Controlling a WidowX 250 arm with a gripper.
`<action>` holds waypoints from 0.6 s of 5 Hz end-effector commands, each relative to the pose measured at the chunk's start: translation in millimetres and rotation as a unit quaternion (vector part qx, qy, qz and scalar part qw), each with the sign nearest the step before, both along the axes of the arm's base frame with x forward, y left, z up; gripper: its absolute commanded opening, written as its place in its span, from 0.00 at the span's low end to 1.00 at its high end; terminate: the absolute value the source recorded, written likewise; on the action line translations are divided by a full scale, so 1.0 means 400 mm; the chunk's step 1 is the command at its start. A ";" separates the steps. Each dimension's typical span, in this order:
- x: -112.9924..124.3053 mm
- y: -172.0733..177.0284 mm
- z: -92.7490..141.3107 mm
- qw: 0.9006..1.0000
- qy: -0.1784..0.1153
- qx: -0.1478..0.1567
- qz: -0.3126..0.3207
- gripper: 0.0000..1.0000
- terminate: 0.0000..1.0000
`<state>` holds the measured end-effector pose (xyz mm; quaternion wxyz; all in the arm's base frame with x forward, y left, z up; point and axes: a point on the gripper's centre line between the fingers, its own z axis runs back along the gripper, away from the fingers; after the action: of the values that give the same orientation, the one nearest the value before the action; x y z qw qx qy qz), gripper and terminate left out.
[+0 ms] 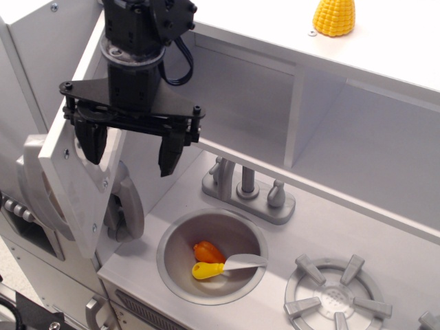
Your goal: Close microwave
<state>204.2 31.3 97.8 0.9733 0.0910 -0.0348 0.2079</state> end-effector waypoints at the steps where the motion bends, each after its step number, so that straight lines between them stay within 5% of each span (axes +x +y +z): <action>1: 0.000 0.000 0.000 1.000 0.000 0.000 0.000 1.00 0.00; 3: 0.009 -0.036 0.194 0.997 -0.039 -0.064 -0.011 1.00 0.00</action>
<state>203.8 14.7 167.9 0.9788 0.0181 -0.0413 0.1996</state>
